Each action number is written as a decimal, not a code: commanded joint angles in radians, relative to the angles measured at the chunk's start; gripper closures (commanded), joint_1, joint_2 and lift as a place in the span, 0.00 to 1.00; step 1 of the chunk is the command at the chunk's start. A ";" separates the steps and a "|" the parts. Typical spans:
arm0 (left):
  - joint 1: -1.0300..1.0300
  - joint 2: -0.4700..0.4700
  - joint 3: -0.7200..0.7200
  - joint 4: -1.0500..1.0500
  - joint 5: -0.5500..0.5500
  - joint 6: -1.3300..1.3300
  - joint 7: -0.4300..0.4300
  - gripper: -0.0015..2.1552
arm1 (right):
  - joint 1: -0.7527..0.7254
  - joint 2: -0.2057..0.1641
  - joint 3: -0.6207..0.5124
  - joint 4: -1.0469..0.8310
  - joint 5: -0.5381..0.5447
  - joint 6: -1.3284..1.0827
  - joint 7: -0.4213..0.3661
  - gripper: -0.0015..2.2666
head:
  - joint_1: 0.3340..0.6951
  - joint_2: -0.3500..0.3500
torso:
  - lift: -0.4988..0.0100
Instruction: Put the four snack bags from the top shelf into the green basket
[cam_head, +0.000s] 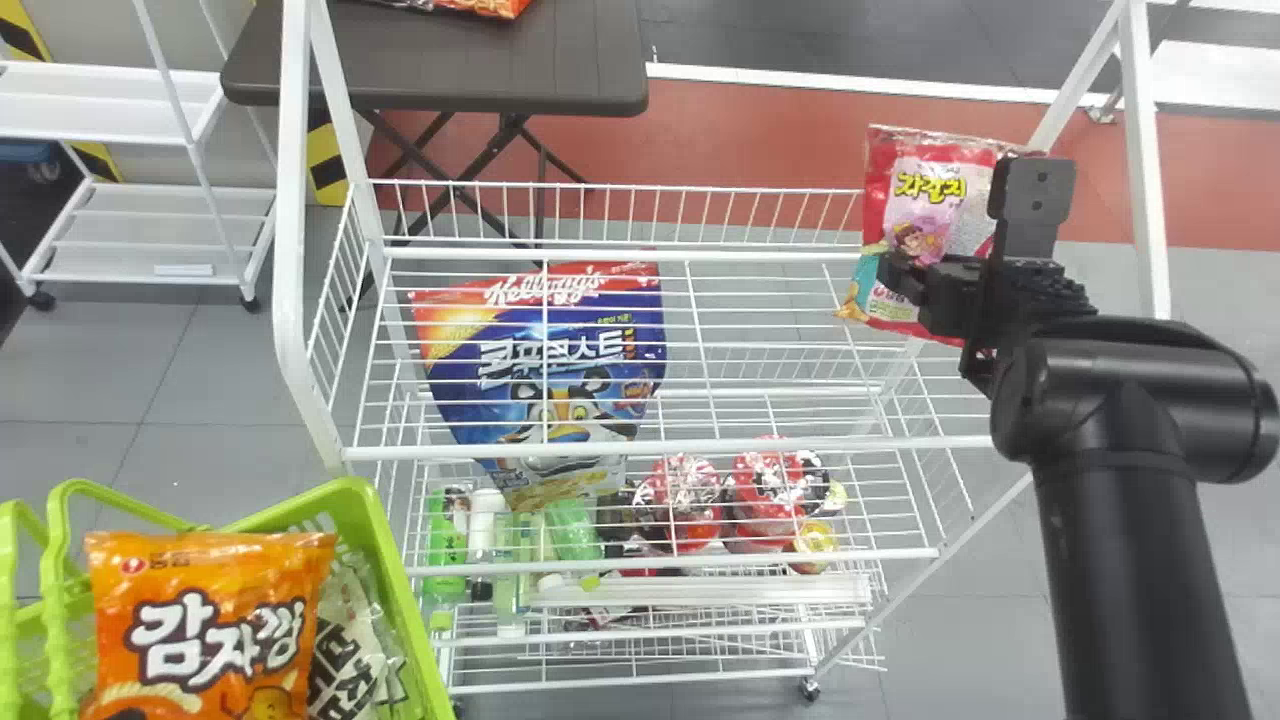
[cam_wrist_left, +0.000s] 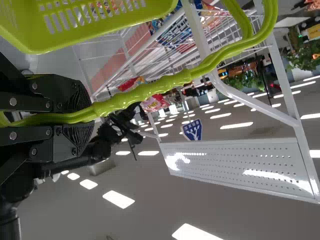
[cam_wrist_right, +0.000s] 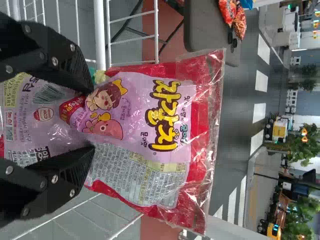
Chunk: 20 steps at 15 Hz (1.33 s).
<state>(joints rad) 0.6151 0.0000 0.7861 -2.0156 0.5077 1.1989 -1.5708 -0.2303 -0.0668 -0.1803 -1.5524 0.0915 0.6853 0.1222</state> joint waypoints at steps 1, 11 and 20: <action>0.000 -0.003 -0.001 -0.002 0.000 0.000 -0.010 1.00 | 0.034 0.001 -0.004 -0.058 -0.021 -0.005 0.001 1.00 | 1.00 0.36 | 0.98; -0.006 -0.003 -0.004 -0.002 0.000 0.003 -0.010 1.00 | 0.422 0.001 0.027 -0.732 -0.434 0.274 0.080 1.00 | 1.00 0.49 | 0.98; -0.005 -0.003 -0.002 -0.002 0.002 0.003 -0.010 1.00 | 0.513 -0.002 0.381 -0.808 -0.811 0.492 0.200 1.00 | 1.00 1.00 | 0.98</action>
<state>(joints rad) 0.6095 0.0000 0.7827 -2.0176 0.5077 1.2020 -1.5708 0.2886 -0.0691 0.1384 -2.3922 -0.6785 1.1798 0.3203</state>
